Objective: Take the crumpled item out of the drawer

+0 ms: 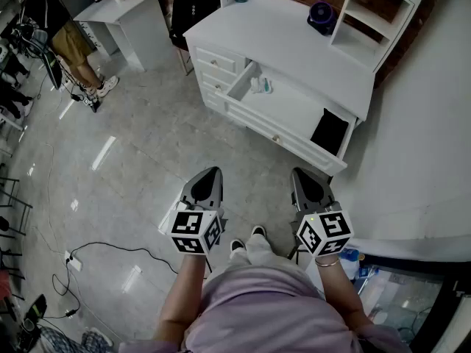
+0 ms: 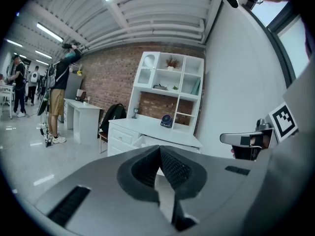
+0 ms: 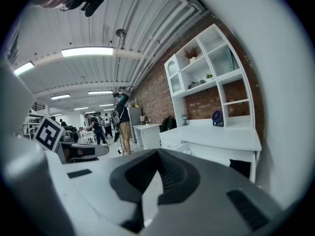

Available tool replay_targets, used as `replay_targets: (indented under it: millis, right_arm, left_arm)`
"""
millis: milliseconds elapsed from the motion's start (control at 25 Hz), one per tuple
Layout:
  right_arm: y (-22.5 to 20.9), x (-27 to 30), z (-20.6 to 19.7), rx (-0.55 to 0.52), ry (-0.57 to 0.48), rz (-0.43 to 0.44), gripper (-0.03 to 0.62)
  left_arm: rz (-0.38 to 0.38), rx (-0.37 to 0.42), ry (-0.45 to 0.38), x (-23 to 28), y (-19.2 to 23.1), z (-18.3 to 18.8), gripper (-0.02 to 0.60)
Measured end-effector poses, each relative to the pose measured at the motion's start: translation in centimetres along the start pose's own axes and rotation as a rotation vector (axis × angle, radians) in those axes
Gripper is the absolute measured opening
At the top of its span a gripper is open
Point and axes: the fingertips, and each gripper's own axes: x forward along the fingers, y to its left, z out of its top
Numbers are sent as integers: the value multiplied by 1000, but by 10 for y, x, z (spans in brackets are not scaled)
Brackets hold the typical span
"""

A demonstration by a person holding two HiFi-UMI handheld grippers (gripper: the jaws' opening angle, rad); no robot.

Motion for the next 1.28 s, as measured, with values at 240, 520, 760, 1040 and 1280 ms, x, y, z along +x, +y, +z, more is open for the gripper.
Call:
replay_targets:
  millis: [240, 520, 760, 1040, 1280]
  right_arm:
    - [-7, 2, 4, 10, -16, 10, 2]
    - [-24, 6, 6, 20, -15, 16, 2]
    - [-43, 14, 17, 13, -40, 18, 6]
    - [-52, 24, 22, 5, -24, 72, 85]
    - [-61, 45, 19, 36, -6, 87, 148]
  left_arm:
    - [7, 10, -1, 6, -2, 3, 0]
    - [46, 11, -2, 19, -3, 0, 0]
    - [73, 10, -4, 33, -2, 1, 0]
    - [101, 3, -16, 48, -3, 10, 0]
    - [106, 2, 1, 72, 5, 12, 0]
